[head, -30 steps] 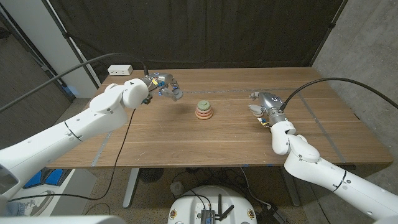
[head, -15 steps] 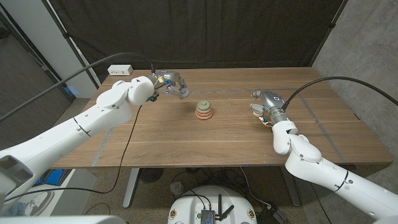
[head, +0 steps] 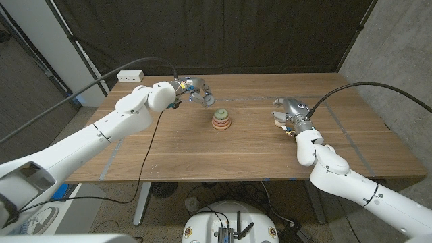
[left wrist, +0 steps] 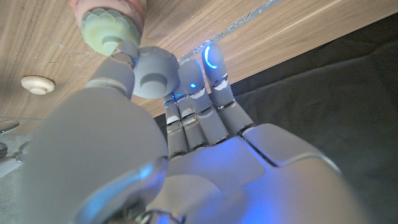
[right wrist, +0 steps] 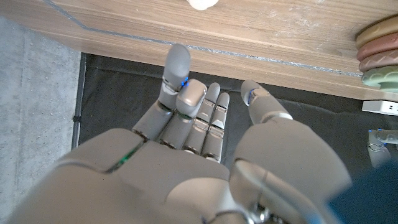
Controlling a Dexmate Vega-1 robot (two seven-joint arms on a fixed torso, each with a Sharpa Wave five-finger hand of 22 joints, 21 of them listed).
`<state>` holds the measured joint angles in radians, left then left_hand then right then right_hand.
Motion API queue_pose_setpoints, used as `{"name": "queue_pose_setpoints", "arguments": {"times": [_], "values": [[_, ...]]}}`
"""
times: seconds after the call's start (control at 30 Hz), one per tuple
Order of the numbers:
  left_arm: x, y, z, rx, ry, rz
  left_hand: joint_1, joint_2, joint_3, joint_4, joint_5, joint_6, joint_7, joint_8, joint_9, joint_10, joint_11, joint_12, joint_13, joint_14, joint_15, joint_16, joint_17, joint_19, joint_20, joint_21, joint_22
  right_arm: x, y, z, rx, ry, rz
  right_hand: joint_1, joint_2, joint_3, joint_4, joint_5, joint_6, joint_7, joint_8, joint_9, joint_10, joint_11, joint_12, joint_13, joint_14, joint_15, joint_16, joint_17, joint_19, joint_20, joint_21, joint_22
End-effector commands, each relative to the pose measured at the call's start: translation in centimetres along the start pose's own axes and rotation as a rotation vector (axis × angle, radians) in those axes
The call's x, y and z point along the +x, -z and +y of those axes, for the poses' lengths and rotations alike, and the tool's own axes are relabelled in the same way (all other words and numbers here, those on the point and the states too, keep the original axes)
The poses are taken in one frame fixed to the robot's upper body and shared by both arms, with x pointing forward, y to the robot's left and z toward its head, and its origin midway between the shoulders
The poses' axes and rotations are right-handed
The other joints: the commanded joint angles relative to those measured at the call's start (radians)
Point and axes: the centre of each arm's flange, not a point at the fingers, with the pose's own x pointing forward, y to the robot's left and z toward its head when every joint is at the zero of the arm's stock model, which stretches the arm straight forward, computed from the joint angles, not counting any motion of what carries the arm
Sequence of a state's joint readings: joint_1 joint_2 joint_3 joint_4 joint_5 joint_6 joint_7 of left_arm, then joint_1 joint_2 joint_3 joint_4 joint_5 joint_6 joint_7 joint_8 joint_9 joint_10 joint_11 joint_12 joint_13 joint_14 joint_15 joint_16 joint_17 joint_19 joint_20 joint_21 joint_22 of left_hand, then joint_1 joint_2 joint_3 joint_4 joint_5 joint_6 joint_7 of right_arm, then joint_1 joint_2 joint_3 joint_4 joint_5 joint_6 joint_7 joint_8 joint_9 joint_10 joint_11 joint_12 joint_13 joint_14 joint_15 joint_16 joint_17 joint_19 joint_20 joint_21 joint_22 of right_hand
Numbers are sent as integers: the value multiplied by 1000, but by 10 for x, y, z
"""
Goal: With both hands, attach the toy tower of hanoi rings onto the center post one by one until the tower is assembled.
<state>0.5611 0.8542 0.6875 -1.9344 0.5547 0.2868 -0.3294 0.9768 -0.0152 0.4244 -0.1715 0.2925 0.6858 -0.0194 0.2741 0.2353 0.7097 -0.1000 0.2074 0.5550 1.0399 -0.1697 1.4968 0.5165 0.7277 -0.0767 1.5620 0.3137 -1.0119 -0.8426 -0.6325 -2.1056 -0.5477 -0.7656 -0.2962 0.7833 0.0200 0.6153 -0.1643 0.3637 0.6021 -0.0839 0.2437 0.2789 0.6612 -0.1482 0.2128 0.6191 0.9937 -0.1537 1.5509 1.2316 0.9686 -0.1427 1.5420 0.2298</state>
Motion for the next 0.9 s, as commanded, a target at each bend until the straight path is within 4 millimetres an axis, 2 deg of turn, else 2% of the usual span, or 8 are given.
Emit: {"name": "queue_pose_setpoints", "arguments": {"times": [0.03,0.9], "values": [[28,-18,-4,8,36,-62,3,15,-3,4,5,14,-3,0,31,82,-71,4,3,8,-50,-2,6,12,-133,-1,2,4,4,-1,6,11,8,-2,8,0,-3,6,6,-2,-1,0,7,1,-3,1,10,-61,6,3,8,-73,2,2],[46,-32,-15,49,124,-90,0,16,-5,4,4,22,-2,-12,35,87,-69,-2,5,7,-50,-9,20,14,-133,-2,5,3,8,-2,0,3,23,-5,11,3,-2,8,5,-2,-5,0,8,2,-4,3,11,-61,6,3,9,-73,2,1]]}}
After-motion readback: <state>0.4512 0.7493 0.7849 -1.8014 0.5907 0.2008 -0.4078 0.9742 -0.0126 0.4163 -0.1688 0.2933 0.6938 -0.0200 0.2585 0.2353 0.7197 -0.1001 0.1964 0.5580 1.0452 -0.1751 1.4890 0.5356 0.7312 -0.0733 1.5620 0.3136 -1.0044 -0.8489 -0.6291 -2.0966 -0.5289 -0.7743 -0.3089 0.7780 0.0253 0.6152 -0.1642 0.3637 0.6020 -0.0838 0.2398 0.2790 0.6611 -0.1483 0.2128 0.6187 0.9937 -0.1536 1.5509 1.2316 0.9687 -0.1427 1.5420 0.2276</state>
